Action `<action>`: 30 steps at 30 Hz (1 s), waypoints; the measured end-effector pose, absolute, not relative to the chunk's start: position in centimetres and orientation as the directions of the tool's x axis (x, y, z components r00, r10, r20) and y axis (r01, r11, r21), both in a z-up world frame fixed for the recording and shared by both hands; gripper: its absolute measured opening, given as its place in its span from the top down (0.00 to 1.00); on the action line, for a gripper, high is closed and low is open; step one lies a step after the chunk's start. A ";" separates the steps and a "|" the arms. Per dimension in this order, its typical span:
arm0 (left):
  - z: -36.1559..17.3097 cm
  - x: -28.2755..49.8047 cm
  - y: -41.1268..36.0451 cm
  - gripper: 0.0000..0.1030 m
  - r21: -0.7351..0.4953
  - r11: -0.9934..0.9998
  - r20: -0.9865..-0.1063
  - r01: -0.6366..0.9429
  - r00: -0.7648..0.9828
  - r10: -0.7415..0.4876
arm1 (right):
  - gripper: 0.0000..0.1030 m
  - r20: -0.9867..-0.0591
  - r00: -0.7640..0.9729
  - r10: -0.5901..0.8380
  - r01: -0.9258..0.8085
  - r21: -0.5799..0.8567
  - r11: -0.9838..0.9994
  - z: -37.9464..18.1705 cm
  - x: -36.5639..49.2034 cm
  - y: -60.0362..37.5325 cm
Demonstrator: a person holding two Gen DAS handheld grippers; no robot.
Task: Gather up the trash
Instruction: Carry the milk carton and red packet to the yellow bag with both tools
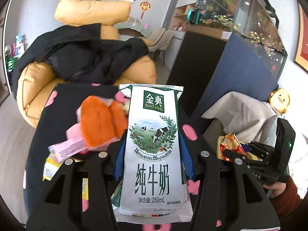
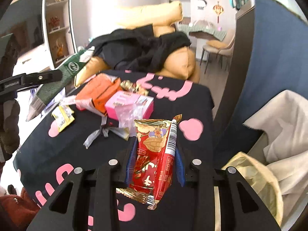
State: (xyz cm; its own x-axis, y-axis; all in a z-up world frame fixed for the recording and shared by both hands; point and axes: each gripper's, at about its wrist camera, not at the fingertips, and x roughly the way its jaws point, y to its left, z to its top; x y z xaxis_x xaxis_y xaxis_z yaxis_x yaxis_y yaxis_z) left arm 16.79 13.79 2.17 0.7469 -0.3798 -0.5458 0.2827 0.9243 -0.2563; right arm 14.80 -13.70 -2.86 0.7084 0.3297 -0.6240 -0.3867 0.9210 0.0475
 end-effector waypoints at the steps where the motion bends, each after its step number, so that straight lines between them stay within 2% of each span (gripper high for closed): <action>1: 2.4 16.8 13.2 0.55 -0.256 0.922 -0.543 0.290 0.746 -0.385 | 0.67 -0.611 0.721 0.327 -0.381 0.044 0.923 -2.4 14.3 -14.6; 9: 4.3 16.2 3.1 0.55 -0.229 0.878 -0.496 0.420 0.726 -0.476 | 0.67 -0.526 0.818 0.232 -0.257 0.027 0.966 0.1 10.4 -23.8; 14: 2.8 16.2 -4.5 0.55 -0.312 0.828 -0.477 0.467 0.676 -0.561 | 0.67 -0.520 0.847 0.111 -0.120 0.017 0.993 -0.2 7.8 -30.8; 19: -1.7 16.4 -12.3 0.55 -0.398 0.763 -0.554 0.510 0.529 -0.643 | 0.67 -0.521 0.854 -0.014 0.010 -0.009 1.000 -1.2 5.4 -36.4; 25: -7.7 15.9 -19.3 0.55 -0.319 0.769 -0.675 0.554 0.437 -0.595 | 0.67 -0.529 0.845 -0.081 0.093 -0.004 0.996 -2.1 4.3 -40.8; 30: -9.6 17.0 -21.4 0.55 -0.314 0.799 -0.697 0.513 0.447 -0.561 | 0.67 -0.531 0.844 -0.079 0.120 0.043 0.992 -3.1 4.5 -43.2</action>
